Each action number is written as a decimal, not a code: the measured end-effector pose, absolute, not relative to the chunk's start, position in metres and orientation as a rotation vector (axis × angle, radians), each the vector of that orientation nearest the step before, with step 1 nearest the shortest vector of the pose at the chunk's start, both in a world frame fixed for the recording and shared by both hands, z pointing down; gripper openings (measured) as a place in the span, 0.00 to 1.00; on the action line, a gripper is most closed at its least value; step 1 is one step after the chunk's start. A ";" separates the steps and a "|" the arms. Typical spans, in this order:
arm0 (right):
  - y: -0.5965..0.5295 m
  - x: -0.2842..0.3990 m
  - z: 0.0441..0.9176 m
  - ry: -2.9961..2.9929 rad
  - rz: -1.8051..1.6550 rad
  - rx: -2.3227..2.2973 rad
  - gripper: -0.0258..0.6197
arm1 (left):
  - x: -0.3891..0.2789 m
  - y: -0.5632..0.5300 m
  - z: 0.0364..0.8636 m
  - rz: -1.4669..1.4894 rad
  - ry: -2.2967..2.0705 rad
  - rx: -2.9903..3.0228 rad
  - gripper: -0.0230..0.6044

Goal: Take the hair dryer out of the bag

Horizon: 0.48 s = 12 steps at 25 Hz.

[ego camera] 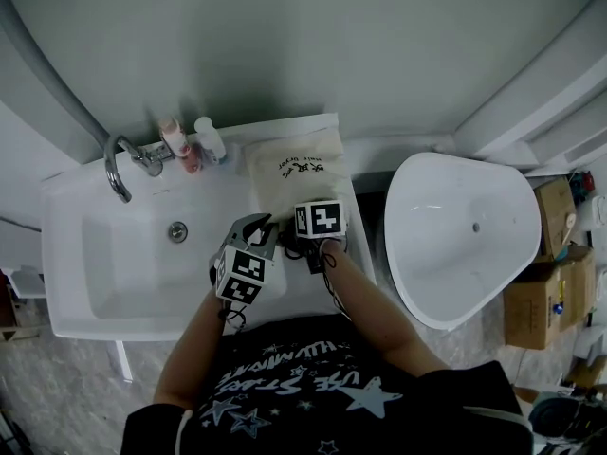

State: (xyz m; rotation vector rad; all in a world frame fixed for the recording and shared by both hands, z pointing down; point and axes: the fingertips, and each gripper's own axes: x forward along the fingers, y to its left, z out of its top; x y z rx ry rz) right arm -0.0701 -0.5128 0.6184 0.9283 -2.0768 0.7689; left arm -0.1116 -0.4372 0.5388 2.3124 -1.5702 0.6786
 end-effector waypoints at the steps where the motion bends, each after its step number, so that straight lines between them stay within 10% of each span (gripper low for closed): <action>1: -0.514 -0.070 0.619 -2.069 0.755 0.935 0.38 | -0.112 -0.438 0.539 0.677 -1.569 2.314 0.11; 12: -0.517 -0.067 0.618 -2.078 0.775 0.977 0.34 | -0.111 -0.439 0.540 0.672 -1.562 2.318 0.11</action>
